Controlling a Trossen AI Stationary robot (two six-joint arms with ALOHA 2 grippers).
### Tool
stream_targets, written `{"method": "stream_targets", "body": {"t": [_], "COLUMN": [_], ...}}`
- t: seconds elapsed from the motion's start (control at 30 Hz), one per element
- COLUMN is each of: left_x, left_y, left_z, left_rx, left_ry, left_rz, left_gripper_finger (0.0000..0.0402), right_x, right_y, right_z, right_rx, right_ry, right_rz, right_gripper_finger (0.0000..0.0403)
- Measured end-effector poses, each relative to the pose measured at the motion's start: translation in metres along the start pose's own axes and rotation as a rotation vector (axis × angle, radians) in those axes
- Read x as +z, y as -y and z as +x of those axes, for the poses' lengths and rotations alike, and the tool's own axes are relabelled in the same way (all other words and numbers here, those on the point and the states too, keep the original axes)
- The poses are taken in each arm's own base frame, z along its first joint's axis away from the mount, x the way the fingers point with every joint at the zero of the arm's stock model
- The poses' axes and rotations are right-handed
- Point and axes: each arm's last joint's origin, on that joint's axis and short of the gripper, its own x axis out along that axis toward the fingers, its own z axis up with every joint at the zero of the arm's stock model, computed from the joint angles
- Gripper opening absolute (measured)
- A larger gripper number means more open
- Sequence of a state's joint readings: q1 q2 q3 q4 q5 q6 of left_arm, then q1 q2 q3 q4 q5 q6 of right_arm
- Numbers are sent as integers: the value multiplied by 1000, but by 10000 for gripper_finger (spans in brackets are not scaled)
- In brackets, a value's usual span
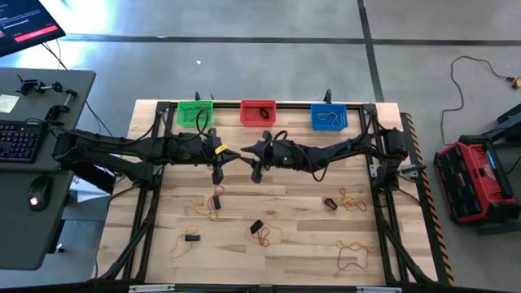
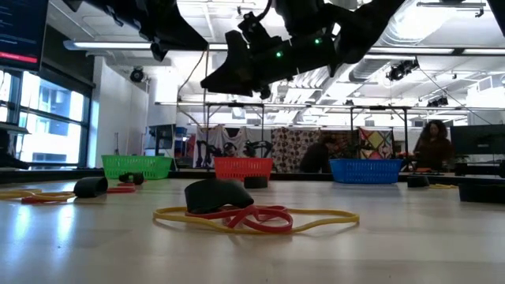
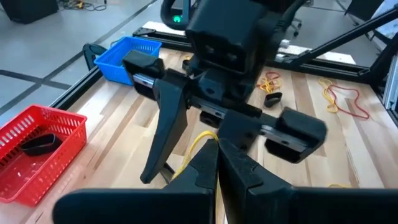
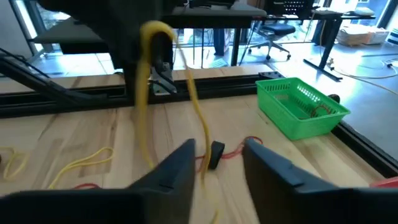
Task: Sort rubber bands into baskets
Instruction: Put the yellow rubber band into the blue bin
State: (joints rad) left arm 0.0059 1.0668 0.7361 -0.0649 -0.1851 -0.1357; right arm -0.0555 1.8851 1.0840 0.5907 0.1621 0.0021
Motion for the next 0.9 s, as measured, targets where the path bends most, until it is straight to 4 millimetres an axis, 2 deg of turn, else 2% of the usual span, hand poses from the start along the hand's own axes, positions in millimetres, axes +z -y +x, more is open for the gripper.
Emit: {"method": "stream_targets", "body": {"t": [0.1,0.13,0.5,0.7,0.9], "left_x": [1,1,1,-1,-2], "left_y": [1,1,1,1,6], "left_z": [0,0,0,0,-1], "left_rx": [-15,-21,-24,-17,9], "left_ry": [12,11,7,-7,-1], "left_rz": [5,5,17,37,90], "left_gripper_finger": [0,0,7,52,107], "right_x": [0,0,0,-3,7], "right_y": [3,3,1,2,6], "right_z": [0,1,0,-1,-12], "right_rx": [3,5,11,-11,-92], "right_ry": [0,0,-4,-42,-92], "right_rz": [-2,-11,-29,-35,-64], "right_gripper_finger": [27,14,2,1,0]}}
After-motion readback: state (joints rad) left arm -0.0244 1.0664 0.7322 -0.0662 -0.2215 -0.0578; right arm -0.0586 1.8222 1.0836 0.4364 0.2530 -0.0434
